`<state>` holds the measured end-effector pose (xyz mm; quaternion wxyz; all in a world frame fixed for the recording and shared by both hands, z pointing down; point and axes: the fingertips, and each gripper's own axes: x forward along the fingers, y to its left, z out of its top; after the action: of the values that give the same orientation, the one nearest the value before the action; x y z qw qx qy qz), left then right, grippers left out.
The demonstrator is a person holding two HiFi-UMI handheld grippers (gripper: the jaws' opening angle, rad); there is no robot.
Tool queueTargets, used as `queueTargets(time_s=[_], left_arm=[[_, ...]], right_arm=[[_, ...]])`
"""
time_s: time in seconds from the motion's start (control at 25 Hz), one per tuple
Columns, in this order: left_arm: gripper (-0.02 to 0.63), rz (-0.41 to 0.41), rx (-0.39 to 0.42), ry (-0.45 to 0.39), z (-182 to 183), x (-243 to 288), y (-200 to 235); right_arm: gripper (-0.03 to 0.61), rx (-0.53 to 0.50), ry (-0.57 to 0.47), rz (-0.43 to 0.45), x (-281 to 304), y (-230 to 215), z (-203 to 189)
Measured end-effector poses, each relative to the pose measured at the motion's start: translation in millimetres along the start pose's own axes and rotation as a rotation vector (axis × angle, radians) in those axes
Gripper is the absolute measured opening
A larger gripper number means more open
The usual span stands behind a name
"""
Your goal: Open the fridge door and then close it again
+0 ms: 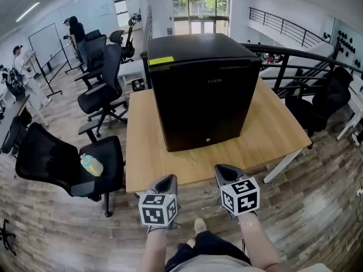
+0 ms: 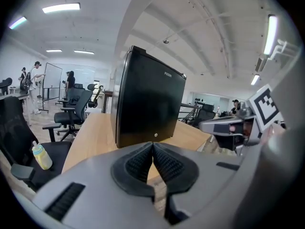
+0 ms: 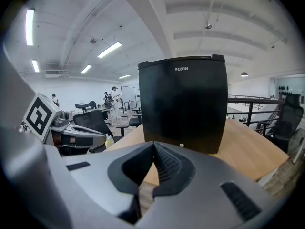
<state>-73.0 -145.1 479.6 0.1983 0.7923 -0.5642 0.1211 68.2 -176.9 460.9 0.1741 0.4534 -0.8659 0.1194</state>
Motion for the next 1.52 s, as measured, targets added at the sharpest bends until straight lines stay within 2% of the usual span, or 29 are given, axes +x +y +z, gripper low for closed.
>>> queueTargets(time_s=[0.24,0.52,0.68,0.92,1.04,1.28,1.52], left_arm=[[0.006,0.02,0.036,-0.015,35,33,18],[0.006,0.072,0.037,-0.066,84,83,40],[0.006,0.098,0.014,-0.103,97,99,46],[0.005,0.07,0.005,-0.114,103,108,49],[0.006,0.055,-0.017,-0.121,105,109,57],[0.005,0.048,0.016,-0.11,112,114,72],[0.006,0.053,0.056,-0.097,123,114,81]], right_arm=[[-0.002,-0.008,-0.025,0.031,41,-19,30],[-0.002,-0.033,-0.067,0.069,85,-51,69],[-0.002,-0.034,-0.081,0.104,104,-59,75],[-0.002,-0.043,-0.105,0.158,119,-56,86],[-0.002,-0.03,-0.165,0.141,121,-59,98],[-0.002,-0.002,-0.223,0.08,122,-65,111],[-0.002,-0.074,-0.225,0.001,116,-72,131]])
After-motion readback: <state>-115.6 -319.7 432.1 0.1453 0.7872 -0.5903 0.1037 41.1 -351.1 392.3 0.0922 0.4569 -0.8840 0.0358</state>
